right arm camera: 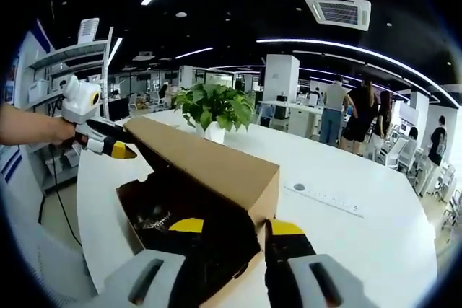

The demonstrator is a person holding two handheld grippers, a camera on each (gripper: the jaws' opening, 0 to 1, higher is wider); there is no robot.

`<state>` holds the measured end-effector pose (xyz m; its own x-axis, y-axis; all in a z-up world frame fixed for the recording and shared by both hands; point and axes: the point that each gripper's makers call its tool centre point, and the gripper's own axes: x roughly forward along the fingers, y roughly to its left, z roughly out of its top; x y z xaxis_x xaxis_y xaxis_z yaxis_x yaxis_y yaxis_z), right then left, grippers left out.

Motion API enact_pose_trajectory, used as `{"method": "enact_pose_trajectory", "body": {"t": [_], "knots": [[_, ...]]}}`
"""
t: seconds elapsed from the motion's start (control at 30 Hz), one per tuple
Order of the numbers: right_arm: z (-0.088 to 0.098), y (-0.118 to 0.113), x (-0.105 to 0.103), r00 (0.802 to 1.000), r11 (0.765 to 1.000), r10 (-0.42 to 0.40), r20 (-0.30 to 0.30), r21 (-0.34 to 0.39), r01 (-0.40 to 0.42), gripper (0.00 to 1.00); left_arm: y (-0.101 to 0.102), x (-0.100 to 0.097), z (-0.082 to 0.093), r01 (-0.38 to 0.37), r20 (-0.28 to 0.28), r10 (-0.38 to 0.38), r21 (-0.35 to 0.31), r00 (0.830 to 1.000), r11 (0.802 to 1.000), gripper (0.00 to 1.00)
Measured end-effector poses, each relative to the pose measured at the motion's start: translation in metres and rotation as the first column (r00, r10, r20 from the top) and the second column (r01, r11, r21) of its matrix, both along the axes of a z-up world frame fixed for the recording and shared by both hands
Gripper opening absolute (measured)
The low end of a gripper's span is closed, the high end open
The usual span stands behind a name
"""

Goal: Operate the shoe box by opening the lid, removing the specified soft item, and placing it in the target area until the item is outside and the box remains undamaged.

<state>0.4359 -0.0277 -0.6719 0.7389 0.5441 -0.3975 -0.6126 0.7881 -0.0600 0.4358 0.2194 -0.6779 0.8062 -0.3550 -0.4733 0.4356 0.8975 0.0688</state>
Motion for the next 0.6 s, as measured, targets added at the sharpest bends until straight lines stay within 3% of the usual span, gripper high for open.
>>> {"method": "enact_pose_trajectory", "body": {"t": [0.6], "knots": [[0.006,-0.002,0.017,1.0,1.0,-0.009,0.027,-0.022,0.01,0.22,0.006,0.016,0.01,-0.007,0.011,0.007,0.02,1.0,1.0,0.26]]}}
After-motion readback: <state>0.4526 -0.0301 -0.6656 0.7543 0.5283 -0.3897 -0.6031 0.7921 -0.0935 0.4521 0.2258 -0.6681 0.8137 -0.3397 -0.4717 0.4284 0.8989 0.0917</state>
